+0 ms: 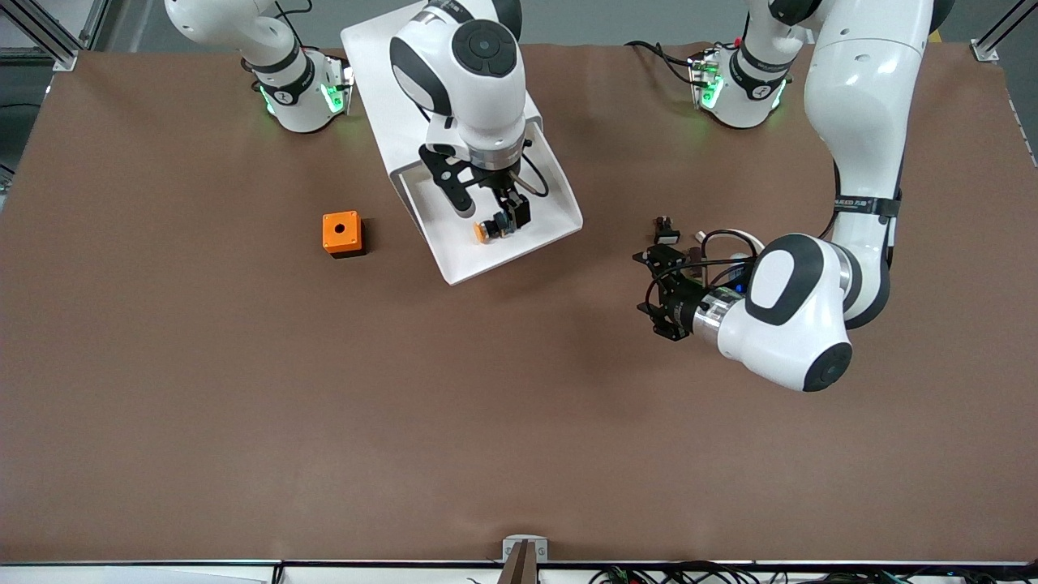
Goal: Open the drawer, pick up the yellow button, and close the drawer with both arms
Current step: 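Reach the right gripper into the drawer while the left gripper withdraws, then close the right gripper on the yellow mushroom button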
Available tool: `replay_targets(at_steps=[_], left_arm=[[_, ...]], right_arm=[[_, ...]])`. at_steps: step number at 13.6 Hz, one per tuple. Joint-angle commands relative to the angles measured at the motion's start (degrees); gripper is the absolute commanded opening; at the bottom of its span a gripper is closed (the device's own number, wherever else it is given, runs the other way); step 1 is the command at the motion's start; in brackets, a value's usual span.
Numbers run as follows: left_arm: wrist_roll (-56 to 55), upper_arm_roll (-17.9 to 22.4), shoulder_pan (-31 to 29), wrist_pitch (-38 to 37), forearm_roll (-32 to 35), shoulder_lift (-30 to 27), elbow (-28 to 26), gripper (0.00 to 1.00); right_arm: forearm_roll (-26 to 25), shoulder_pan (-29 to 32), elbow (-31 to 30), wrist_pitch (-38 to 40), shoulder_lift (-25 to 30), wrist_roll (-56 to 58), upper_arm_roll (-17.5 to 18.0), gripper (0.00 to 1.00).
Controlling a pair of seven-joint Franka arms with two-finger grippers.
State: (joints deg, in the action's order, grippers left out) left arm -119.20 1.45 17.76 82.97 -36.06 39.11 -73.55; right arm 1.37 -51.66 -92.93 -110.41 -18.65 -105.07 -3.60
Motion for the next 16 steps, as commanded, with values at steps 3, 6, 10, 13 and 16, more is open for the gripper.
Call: replay_targets(at_steps=[3, 6, 10, 13, 16], left_arm=[[2.22, 0.13, 0.34, -0.61, 6.44, -3.16, -0.54, 0.99], [3.97, 0.31, 0.08, -0.61, 6.53, -3.25, -0.54, 0.99], [5.2, 0.48, 0.16, -0.09, 6.61, -3.78, -0.54, 0.99], [8.53, 1.28, 0.25, 0.0, 6.88, -3.78, -0.63, 0.99], [10.04, 1.36, 0.52, 0.0, 7.84, -3.51, -0.72, 0.99]], right_arm=[[-1.02, 2.0, 0.56, -1.12, -1.04, -0.84, -0.09, 1.0], [-1.02, 1.39, 0.56, -2.17, -2.44, -1.28, -0.09, 1.0], [-0.93, 0.51, 0.73, -3.05, -3.68, -3.21, 0.0, 1.0], [-0.67, 0.51, 0.82, -2.79, -3.59, -3.21, 0.0, 0.96], [-0.58, 0.15, 0.82, -2.53, -3.59, -2.78, 0.09, 0.82]])
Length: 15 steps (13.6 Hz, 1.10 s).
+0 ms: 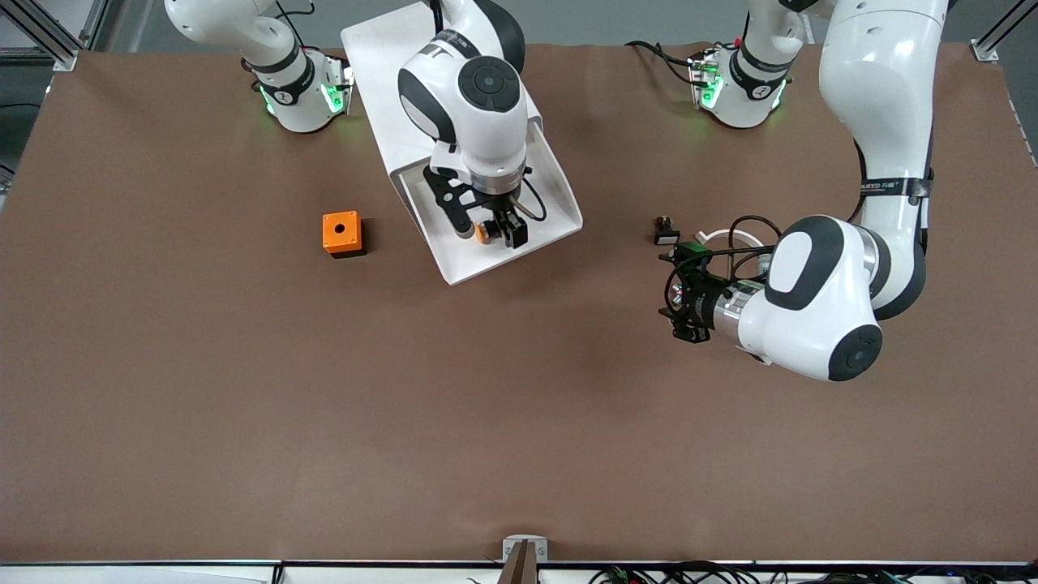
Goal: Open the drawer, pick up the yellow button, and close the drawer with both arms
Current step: 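Close the right gripper on the yellow mushroom button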
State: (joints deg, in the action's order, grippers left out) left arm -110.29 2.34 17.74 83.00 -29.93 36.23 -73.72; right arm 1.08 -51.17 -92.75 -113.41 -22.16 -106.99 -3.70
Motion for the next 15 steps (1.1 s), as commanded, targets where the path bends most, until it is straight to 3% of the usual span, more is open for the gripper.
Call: replay_targets(at_steps=[1, 3, 5, 6, 11, 15], left_arm=[[1.13, 0.47, 0.54, -0.12, 1.8, -0.64, -0.55, 0.99], [-0.53, 0.47, 0.54, -0.12, 1.63, -0.64, -0.55, 0.99], [-4.48, 0.38, 0.54, -0.03, 1.36, -0.55, -0.55, 0.99], [-5.89, 0.3, 0.81, -0.12, 1.36, -0.37, -0.55, 0.99], [-7.22, 0.29, 1.07, -0.12, 1.45, -0.28, -0.55, 0.99], [-7.13, 0.03, 1.25, -0.12, 1.36, -0.37, -0.55, 0.99]], right_arm=[[-0.29, -0.33, 0.64, 0.47, -0.08, -0.67, 0.19, 0.76], [-0.29, -0.16, 0.64, 0.47, -0.08, -0.15, 0.28, 0.57], [-0.12, -0.16, 0.9, 0.38, -0.08, -0.14, 0.28, 0.16], [-0.03, -0.16, 0.99, 0.47, -0.08, 0.03, 0.28, 0.03], [0.32, 2.38, 3.88, 1.78, 0.27, 5.03, 0.19, 0.0], [3.03, 8.87, 10.38, 10.39, 0.53, 16.87, 0.19, 0.0]])
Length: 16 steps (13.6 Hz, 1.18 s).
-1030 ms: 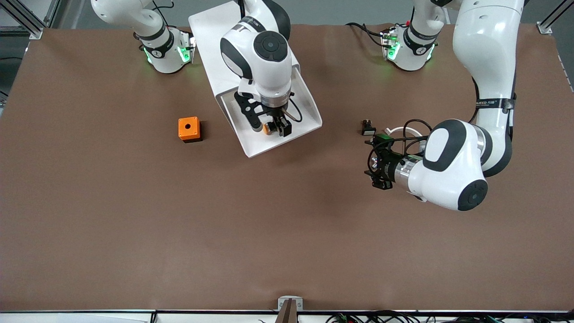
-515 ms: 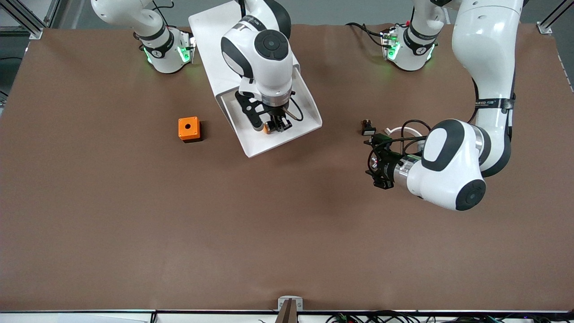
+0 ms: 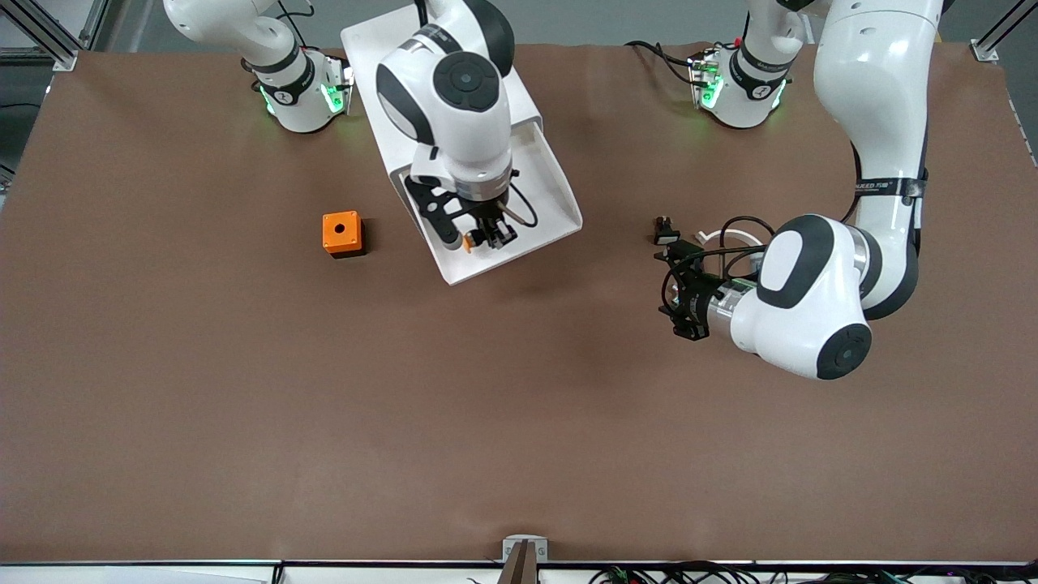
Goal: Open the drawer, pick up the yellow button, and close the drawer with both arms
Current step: 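Lift the yellow button out of the drawer with the right gripper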
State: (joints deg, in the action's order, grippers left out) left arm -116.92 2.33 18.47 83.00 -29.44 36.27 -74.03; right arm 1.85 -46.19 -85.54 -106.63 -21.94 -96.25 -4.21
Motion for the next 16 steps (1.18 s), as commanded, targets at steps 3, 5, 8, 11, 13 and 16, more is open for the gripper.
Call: replay_targets(at_steps=[3, 5, 8, 11, 13, 16], left_arm=[[0.03, -0.05, 0.6, -0.12, 0.96, -0.68, -0.24, 0.99], [0.12, -0.05, 0.69, -0.03, 1.05, -0.85, -0.15, 0.99], [0.46, -0.48, 0.69, -0.12, 0.96, -1.11, -0.15, 0.99], [2.48, -0.57, 2.0, -0.03, 1.75, -1.03, -0.15, 0.99], [9.3, -0.57, 2.45, 0.5, 2.02, -1.03, -0.24, 0.99], [21.6, -0.66, 4.29, 0.59, 2.19, -2.25, -0.16, 0.98]], right_arm=[[3.33, 11.01, 3.1, 4.67, 1.02, 20.7, 0.43, 0.0], [3.33, 15.84, 2.49, 5.99, 1.02, 30.72, 0.35, 0.0], [2.72, 24.89, 1.26, 5.47, 0.67, 49.24, 0.26, 0.0], [2.54, 35.43, 0.56, 4.32, -0.38, 67.88, 0.26, 0.0], [2.1, 42.29, -1.72, 0.91, -1.08, 79.93, 0.17, 0.0], [-0.53, 49.77, -4.01, -6.46, -4.76, 92.43, 0.17, 0.0]])
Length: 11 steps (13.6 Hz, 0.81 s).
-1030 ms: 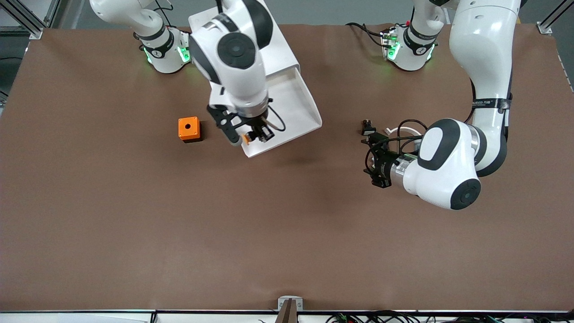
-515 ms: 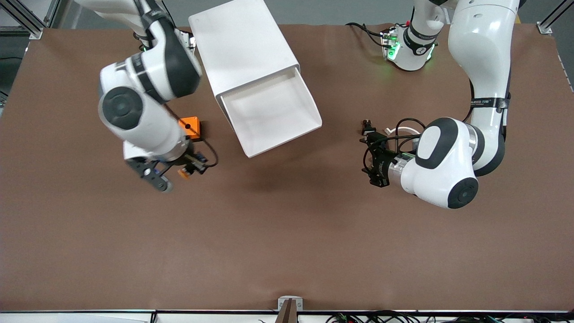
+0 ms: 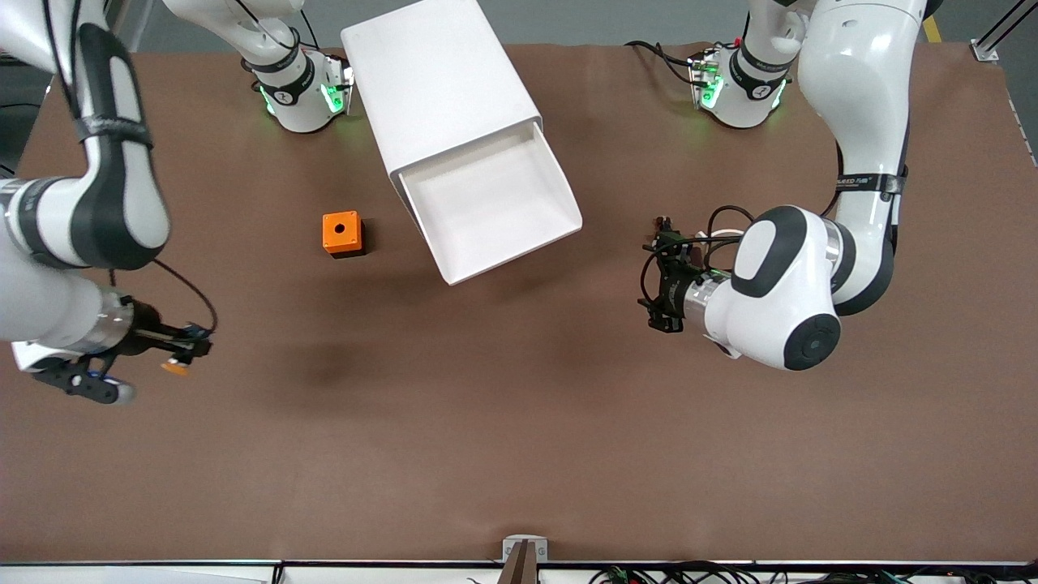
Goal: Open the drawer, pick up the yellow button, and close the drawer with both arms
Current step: 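Lift the yellow button out of the drawer with the right gripper, then place the button with the right gripper while the left gripper closes the drawer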
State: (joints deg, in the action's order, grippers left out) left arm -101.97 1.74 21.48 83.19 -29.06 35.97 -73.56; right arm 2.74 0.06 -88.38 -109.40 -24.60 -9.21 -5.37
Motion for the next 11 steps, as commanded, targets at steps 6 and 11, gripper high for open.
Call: replay_targets(at_steps=[6, 11], left_arm=[[34.0, -0.24, 5.58, 8.98, 2.26, -2.66, -0.88, 0.99], [46.41, -0.86, 12.79, 19.02, 8.5, -1.78, -1.68, 0.99]], right_arm=[[-1.08, 13.72, -1.8, -19.25, -12.12, 23.51, 1.5, 0.0], [-0.28, 15.67, -1.27, -24.11, -17.4, 26.7, 1.94, 0.0]])
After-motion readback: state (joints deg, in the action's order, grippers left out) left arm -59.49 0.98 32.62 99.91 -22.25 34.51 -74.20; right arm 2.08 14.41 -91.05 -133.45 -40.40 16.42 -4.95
